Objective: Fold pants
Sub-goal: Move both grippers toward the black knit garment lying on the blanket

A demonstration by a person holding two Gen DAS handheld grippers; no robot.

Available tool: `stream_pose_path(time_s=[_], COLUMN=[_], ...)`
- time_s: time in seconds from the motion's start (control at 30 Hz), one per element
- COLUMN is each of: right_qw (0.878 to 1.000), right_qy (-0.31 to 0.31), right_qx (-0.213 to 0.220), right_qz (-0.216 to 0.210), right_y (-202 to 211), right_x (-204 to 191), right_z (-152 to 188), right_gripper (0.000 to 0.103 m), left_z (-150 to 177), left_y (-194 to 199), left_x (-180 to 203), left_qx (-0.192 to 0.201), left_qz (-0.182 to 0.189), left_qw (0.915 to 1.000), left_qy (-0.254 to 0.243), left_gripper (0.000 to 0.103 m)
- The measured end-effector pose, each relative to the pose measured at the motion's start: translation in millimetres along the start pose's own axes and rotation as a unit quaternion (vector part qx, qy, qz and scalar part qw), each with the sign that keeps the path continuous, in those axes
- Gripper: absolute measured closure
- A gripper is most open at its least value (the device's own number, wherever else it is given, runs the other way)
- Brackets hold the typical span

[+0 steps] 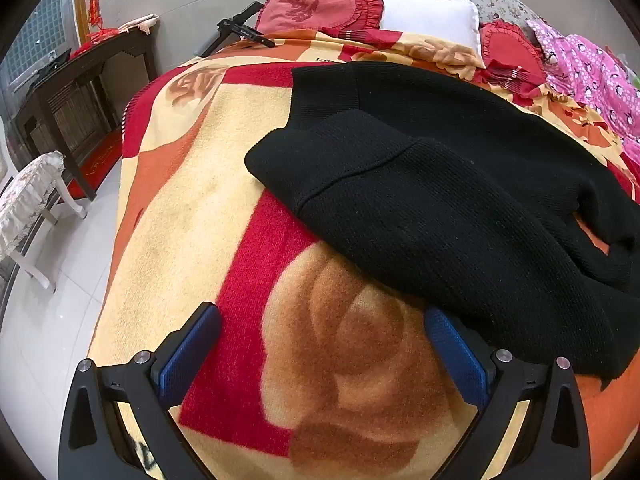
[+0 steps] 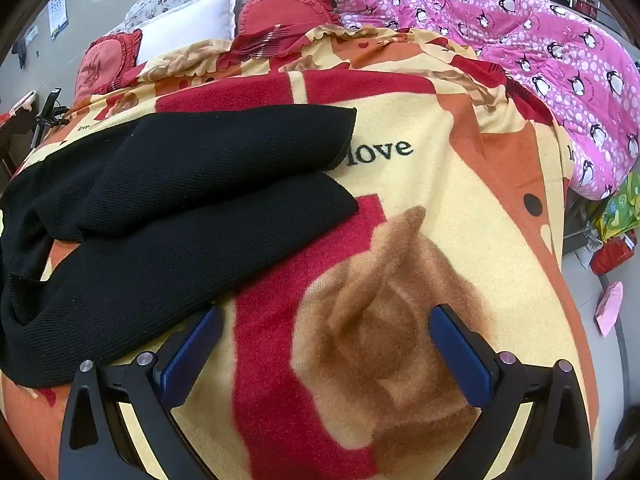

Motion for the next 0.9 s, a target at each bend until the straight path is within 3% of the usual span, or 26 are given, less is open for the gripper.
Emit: stream_pose_path(time_s=[0.13, 0.27, 0.47, 0.63, 0.9], right_qw=[1.0, 1.0, 1.0, 0.997, 0.991], right_qy=[-0.002, -0.004, 0.001, -0.04, -0.053], right_qx=[0.001, 0.002, -0.017, -0.001, 0.001], right_qz=[-0.002, -0.004, -0.014, -0.067, -0.12], right_y=[0.0, 0.3, 11.2, 36.3, 34.8], right_x=[-0.5, 0.2, 1.5, 10.5, 1.7], right_z=[-0.2, -0.1, 11.2, 19.7, 5.0], right_gripper=[0.001, 0.001, 0.001, 0.0, 0.001], left_z=[1.7, 7.8, 10.3, 16.3, 8.5], left_y=[1.9, 17.1, 64.1, 92.7, 77.6], left_x=[2.6, 3.1, 5.4, 20.3, 2.1], left_qx=[0.0, 0.002, 0.043, 0.053, 0.044], left_qz=[-0.001, 0.011, 0.036, 0.075, 0.102], left_qw=[1.0, 0.9999, 0.9983, 0.9958, 0.9928], left_qy=[0.0, 0.007, 0.016, 0.002, 0.045], left_gripper=[0.001, 0.019, 0.019, 0.017, 0.017])
Point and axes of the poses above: each gripper's, at about its wrist camera, not at the fingertips, and y roughly against the way its jaws point, x to its right, z to its underside, the point moved 8 cm from there along -y, roughly the way its jaws point, and after that the axes turned 8 degrees about z, right-handed, at the moved point
